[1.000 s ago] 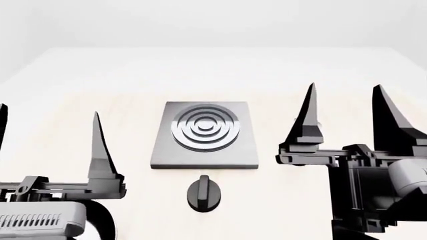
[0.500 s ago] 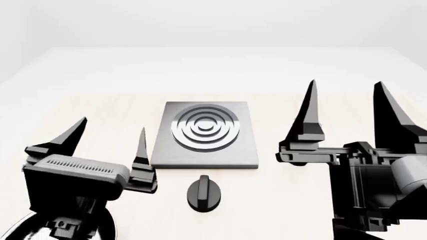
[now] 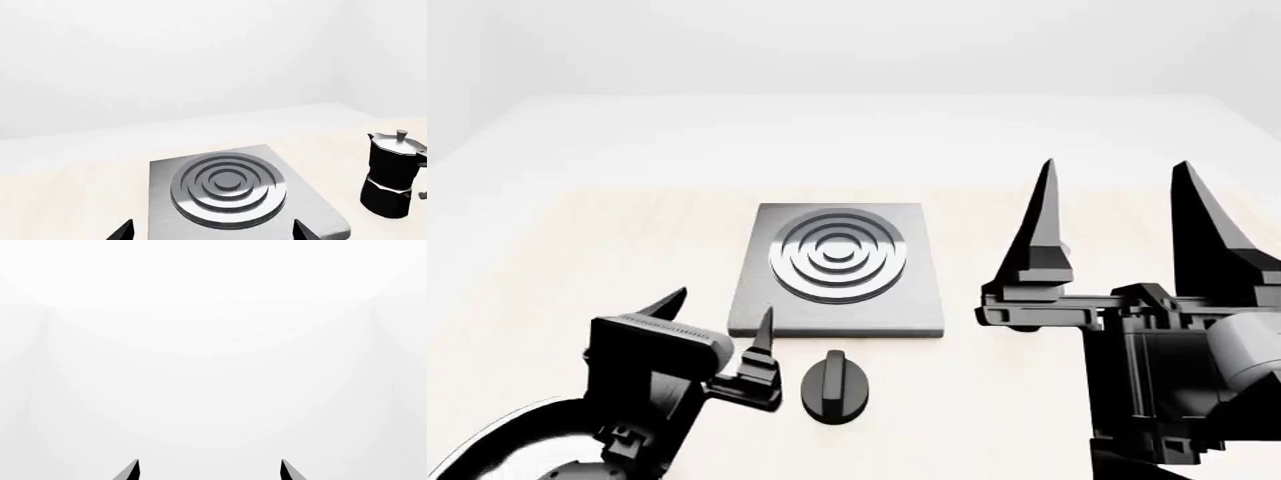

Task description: Turn on the stove and put the moka pot on it.

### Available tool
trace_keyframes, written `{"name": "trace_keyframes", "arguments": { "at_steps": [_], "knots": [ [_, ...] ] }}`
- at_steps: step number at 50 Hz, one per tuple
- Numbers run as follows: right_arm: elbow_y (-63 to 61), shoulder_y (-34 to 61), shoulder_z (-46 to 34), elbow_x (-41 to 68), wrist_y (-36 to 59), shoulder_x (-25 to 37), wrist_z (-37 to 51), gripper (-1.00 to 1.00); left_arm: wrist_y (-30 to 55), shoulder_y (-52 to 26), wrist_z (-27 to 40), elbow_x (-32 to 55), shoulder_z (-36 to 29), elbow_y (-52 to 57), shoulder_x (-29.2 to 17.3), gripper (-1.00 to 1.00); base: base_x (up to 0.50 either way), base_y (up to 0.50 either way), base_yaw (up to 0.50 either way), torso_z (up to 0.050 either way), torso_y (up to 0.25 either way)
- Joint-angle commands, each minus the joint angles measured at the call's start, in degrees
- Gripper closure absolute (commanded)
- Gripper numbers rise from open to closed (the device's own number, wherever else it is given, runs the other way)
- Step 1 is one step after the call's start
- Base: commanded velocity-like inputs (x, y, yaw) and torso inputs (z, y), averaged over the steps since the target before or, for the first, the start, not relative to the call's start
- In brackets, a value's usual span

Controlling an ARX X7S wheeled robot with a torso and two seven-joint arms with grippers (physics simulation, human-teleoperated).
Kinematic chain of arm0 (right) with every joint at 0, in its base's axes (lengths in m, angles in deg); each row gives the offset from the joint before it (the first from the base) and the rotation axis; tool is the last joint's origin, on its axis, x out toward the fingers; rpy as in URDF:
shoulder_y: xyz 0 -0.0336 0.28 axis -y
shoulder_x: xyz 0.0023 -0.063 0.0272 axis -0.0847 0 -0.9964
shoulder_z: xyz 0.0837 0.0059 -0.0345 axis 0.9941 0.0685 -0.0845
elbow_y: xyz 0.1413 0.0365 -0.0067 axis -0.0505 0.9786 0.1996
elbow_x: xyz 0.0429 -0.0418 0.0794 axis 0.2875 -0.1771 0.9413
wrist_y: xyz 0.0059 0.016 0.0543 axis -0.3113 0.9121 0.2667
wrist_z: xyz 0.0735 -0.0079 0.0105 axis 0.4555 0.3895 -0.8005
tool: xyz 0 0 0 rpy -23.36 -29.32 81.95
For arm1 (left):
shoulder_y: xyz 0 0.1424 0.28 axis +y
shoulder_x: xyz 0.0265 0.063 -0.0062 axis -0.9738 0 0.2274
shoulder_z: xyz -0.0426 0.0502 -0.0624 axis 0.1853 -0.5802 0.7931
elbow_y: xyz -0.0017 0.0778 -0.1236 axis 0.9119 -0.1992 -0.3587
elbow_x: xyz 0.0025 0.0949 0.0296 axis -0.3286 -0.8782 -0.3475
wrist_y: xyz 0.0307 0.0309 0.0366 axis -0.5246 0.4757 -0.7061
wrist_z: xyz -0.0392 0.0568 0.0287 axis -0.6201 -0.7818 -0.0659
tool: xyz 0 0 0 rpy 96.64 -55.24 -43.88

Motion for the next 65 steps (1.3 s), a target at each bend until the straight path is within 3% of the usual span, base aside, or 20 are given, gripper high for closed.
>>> {"name": "trace_keyframes", "arguments": {
  "at_steps": [1,32,65],
  "knots": [
    [-0.62,0.36,-0.34,0.32,0.57,0.40,0.52,-1.00,0.64,0.48,-1.59,4.77,-0.44,-6.24,-0.03,-1.00,0.00,0.00,0.00,0.000,0.000],
    [0.47,-0.14,-1.27,0.43,-0.94,1.23,1.05,-1.00,-3.62,0.02,-1.27,7.92,-8.47,-15.48,-0.65,-1.00,0.00,0.00,0.00,0.000,0.000],
    [1.07,-0.56,-2.68,-0.06,-2.35,1.91,1.64,-1.00,-5.85,-0.66,1.65,11.67,-10.16,-22.69,-0.48,-1.00,0.00,0.00,0.00,0.000,0.000]
  ]
}}
